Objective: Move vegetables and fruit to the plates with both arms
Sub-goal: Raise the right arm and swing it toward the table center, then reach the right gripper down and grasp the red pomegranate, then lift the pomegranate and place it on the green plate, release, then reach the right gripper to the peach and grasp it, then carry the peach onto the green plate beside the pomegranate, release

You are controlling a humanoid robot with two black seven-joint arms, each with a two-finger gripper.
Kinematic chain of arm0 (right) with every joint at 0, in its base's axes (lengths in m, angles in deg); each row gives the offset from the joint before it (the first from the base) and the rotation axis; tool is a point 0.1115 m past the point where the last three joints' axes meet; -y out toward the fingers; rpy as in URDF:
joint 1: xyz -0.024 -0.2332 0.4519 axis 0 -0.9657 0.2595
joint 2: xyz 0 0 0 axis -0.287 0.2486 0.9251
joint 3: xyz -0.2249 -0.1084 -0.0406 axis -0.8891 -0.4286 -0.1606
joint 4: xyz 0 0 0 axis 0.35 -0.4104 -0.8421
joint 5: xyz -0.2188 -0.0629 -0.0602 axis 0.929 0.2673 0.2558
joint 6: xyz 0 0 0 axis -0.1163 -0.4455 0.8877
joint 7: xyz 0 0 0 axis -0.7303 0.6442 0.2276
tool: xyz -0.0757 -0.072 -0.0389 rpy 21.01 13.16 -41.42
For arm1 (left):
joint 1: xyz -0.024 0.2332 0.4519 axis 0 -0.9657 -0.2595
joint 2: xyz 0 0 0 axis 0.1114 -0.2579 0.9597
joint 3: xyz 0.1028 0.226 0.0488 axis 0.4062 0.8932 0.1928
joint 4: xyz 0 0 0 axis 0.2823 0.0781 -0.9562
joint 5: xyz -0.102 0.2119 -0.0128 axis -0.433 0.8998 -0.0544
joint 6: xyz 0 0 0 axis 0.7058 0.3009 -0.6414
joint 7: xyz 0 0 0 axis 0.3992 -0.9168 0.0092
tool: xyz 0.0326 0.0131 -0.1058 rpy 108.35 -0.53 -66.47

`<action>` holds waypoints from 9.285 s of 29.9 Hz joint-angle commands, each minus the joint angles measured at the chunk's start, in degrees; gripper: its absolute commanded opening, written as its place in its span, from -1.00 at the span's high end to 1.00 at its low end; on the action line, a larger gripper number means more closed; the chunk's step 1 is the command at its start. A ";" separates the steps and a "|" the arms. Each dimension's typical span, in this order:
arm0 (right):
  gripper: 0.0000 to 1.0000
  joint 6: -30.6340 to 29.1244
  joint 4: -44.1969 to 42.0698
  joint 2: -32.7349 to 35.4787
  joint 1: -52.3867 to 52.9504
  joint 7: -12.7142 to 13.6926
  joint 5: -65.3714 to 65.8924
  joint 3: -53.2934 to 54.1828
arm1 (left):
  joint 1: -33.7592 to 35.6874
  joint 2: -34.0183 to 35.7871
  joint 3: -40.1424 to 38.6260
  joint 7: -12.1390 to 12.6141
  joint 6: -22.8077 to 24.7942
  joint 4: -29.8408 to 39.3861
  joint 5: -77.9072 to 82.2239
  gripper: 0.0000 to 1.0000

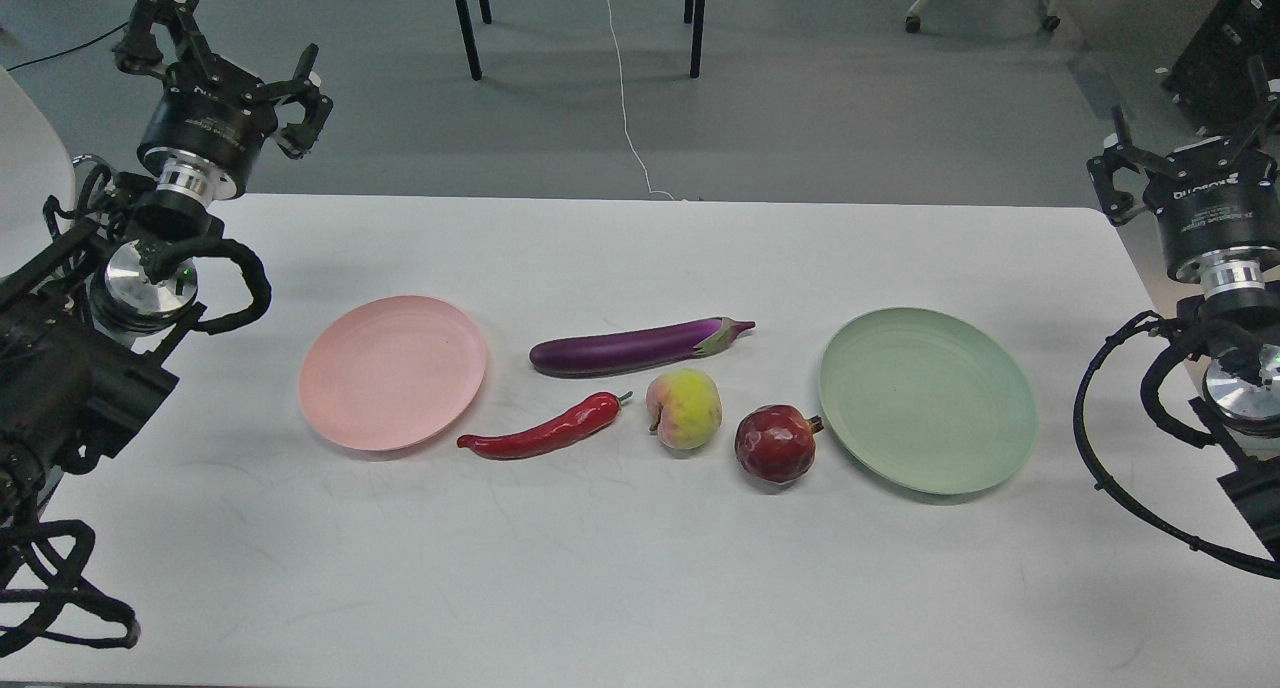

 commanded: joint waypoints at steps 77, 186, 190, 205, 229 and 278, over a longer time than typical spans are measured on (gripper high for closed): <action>-0.86 4.93 13.89 -23.12 62.50 -5.01 73.23 -112.32 | 3.54 1.80 1.12 0.38 2.32 -5.68 1.14 -0.97; -0.89 6.25 12.31 -9.66 59.78 -3.78 74.28 -98.43 | 3.01 9.01 3.40 0.29 2.46 -2.07 1.32 -0.97; -0.89 6.60 12.13 -13.71 58.20 -3.86 74.11 -97.82 | 3.01 9.27 3.40 0.38 2.46 -1.99 1.40 -0.97; -0.88 6.86 5.10 -21.80 50.99 -4.04 74.11 -96.42 | 3.10 9.36 3.49 0.47 2.46 -2.07 1.40 -0.97; -0.27 7.47 -0.09 -24.97 46.85 -4.04 74.19 -94.92 | 3.01 10.15 3.58 0.38 2.46 -2.07 1.40 -0.97; -0.35 7.56 13.27 18.27 48.26 -3.86 80.43 -98.08 | 3.28 12.09 3.58 0.65 2.46 -0.67 1.40 -0.97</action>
